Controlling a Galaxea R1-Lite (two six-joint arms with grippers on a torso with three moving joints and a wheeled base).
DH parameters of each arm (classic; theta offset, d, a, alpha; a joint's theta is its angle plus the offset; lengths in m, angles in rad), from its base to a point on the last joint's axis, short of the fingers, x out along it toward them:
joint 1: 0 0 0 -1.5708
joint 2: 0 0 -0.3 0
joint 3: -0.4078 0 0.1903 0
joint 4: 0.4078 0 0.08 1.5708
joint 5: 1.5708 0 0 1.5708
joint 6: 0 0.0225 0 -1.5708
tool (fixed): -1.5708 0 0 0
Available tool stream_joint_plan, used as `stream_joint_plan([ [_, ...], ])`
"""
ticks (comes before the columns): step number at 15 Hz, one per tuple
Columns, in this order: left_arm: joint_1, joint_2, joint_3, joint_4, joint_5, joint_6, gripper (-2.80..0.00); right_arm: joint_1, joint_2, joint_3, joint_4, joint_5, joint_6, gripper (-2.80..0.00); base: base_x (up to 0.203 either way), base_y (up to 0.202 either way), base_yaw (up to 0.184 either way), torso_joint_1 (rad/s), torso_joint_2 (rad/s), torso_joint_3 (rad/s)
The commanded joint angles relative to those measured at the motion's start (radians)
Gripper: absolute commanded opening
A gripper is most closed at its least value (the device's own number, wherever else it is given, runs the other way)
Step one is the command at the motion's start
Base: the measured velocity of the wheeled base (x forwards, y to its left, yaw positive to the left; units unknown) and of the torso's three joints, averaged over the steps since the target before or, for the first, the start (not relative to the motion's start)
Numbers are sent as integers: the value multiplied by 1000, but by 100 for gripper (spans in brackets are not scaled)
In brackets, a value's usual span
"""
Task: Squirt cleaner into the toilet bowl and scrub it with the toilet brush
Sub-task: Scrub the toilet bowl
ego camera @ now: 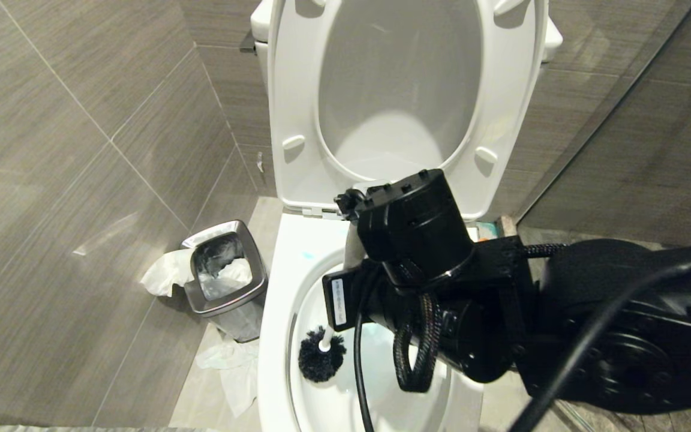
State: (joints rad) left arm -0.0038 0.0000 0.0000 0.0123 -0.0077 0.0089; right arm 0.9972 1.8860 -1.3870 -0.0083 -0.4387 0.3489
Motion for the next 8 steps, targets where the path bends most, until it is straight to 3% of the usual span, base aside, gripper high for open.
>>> stream_joint_plan([
  [1, -1, 0, 2, 0, 0, 0, -280, -60, 88, -100, 0, -3, -31, -280, 0, 0, 0, 0, 0, 0],
  [4, -1, 0, 2, 0, 0, 0, -280, -151, 105, -163, 1, -1, -94, -280, 0, 0, 0, 0, 0, 0],
  [8, -1, 0, 2, 0, 0, 0, -280, -212, 69, -159, 10, 2, -129, -280, 0, 0, 0, 0, 0, 0],
])
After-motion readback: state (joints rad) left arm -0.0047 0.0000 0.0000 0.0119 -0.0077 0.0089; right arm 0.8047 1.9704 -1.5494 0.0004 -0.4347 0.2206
